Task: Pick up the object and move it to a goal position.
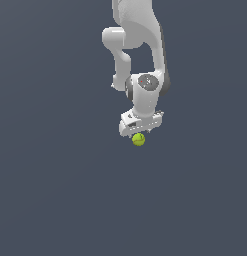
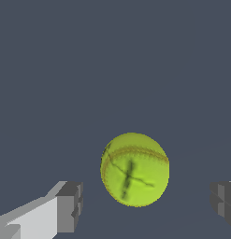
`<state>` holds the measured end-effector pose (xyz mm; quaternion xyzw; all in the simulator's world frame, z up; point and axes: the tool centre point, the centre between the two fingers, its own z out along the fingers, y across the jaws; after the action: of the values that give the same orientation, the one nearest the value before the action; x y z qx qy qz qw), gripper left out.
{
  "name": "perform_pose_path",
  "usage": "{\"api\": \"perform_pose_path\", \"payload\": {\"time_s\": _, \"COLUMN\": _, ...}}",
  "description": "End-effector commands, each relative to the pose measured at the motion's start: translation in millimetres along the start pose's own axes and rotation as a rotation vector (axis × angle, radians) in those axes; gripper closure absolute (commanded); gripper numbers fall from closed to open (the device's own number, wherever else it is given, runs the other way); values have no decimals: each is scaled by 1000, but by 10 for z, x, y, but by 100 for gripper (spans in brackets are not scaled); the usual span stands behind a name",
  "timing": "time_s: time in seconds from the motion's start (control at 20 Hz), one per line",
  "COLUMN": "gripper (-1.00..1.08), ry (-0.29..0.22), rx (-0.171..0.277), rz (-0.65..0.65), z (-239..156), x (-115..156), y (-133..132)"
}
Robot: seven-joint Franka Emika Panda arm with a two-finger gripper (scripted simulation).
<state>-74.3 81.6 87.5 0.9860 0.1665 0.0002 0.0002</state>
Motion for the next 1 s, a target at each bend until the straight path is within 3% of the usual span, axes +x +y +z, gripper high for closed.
{"api": "perform_pose_path", "payload": {"time_s": 0.0, "gripper": -92, "ry": -1, "rx": 0, "rz": 0, "z": 74, "x": -7, "y": -3}}
{"api": "perform_pose_path", "payload": {"time_s": 0.6, "gripper": -92, "ry": 0, "rx": 1, "rz": -3, "z": 461, "x": -13, "y": -13}}
{"api": "perform_pose_path", "payload": {"time_s": 0.65, "gripper": 108, "ry": 0, "rx": 1, "rz": -3, "z": 461, "x": -13, "y": -13}}
{"api": "perform_pose_path", "payload": {"time_s": 0.95, "gripper": 108, "ry": 0, "rx": 1, "rz": -3, "z": 461, "x": -13, "y": -13}}
